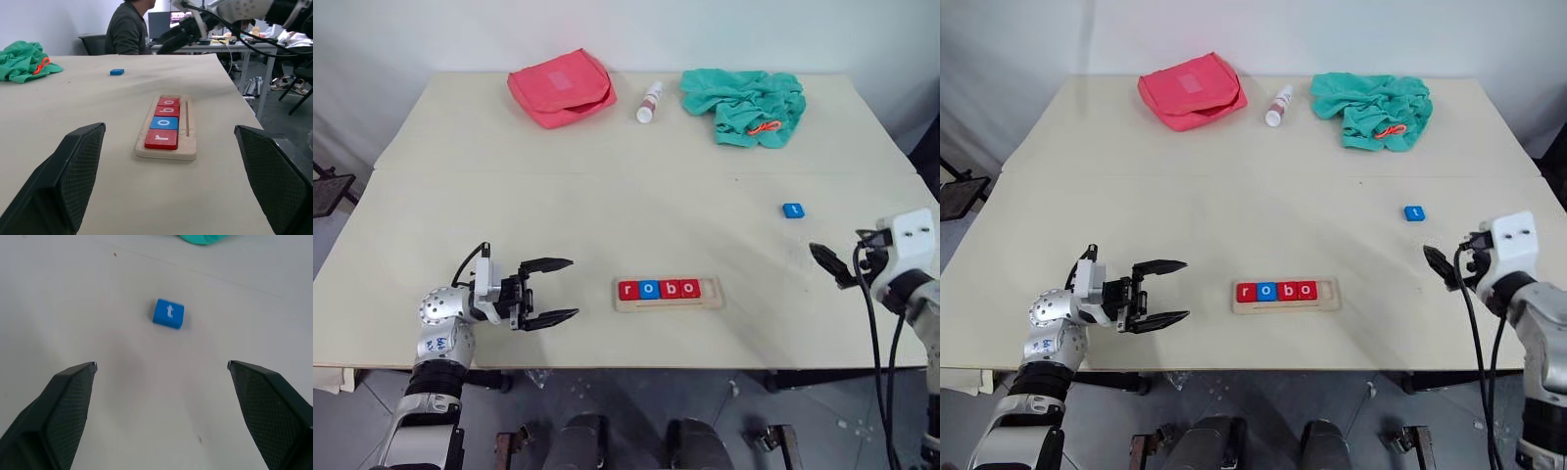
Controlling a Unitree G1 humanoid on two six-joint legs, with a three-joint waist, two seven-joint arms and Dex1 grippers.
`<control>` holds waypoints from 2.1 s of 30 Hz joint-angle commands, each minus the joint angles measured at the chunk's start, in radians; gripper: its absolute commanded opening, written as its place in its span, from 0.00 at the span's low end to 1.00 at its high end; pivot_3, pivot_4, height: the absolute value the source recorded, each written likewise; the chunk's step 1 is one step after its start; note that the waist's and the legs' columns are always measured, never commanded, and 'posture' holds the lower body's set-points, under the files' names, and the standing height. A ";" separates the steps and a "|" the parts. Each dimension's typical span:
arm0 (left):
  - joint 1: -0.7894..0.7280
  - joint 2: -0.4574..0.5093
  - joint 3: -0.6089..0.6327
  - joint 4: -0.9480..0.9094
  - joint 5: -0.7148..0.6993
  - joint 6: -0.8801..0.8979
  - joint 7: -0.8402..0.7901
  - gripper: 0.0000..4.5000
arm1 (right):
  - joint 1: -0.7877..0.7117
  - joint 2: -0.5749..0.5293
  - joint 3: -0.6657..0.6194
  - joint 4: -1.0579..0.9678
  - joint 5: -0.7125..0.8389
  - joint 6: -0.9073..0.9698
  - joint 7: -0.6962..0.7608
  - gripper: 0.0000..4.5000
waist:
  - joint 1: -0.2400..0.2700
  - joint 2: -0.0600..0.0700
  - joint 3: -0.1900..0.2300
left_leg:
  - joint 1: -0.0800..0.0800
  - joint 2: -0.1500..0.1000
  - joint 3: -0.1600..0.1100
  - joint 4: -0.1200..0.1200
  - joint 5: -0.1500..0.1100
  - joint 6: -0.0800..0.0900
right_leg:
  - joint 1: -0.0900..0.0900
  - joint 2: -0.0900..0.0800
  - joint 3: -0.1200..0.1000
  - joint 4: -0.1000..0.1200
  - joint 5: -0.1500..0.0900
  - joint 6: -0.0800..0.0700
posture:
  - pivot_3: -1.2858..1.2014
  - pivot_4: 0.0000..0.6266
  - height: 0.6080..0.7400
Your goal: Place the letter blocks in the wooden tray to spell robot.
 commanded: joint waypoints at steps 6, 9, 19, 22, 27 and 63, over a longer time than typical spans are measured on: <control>0.069 0.016 0.019 -0.089 -0.019 -0.003 -0.057 1.00 | -0.303 0.046 0.125 0.427 -0.077 -0.217 -0.051 0.99 | -0.022 0.000 0.000 | 0.000 0.000 0.000 0.000 0.000 0.000 | 0.000 0.000 0.000 0.000 0.000 0.000 | 0.52 0.24 1.00; 0.099 0.019 0.026 -0.117 -0.023 -0.001 -0.046 1.00 | -0.382 0.059 0.153 0.563 -0.094 -0.291 -0.047 0.99 | -0.024 0.000 0.000 | 0.000 0.000 0.000 -0.001 0.000 0.000 | -0.001 0.000 0.000 0.000 0.000 0.000 | 0.52 0.24 1.00; 0.171 0.018 0.044 -0.195 -0.026 0.004 -0.018 1.00 | -0.580 0.121 0.214 0.975 -0.153 -0.501 -0.071 0.99 | -0.036 0.000 0.000 | -0.001 0.000 -0.001 -0.002 0.000 0.000 | -0.001 -0.001 -0.001 0.000 0.000 0.000 | 0.52 0.24 1.00; 0.179 0.017 0.049 -0.204 -0.024 0.003 -0.014 1.00 | -0.612 0.135 0.224 1.058 -0.165 -0.526 -0.103 0.96 | -0.045 0.000 0.000 | -0.001 0.000 -0.002 -0.002 0.000 0.000 | -0.001 0.000 -0.001 0.000 0.000 0.000 | 0.52 0.24 1.00; 0.180 0.013 0.053 -0.204 -0.021 0.002 -0.015 1.00 | -0.636 0.138 0.223 1.131 -0.164 -0.562 -0.128 0.61 | -0.044 0.000 0.000 | -0.001 0.000 -0.003 -0.001 0.000 0.000 | 0.000 0.000 -0.002 0.000 0.000 0.000 | 0.52 0.24 1.00; 0.016 0.004 0.017 -0.007 -0.008 -0.014 -0.104 1.00 | 0.259 0.344 0.109 -0.532 0.120 0.249 -0.413 0.49 | -0.016 0.001 -0.001 | 0.000 -0.002 -0.004 -0.001 0.000 0.000 | 0.000 0.000 0.001 0.001 0.000 0.000 | 0.52 0.24 1.00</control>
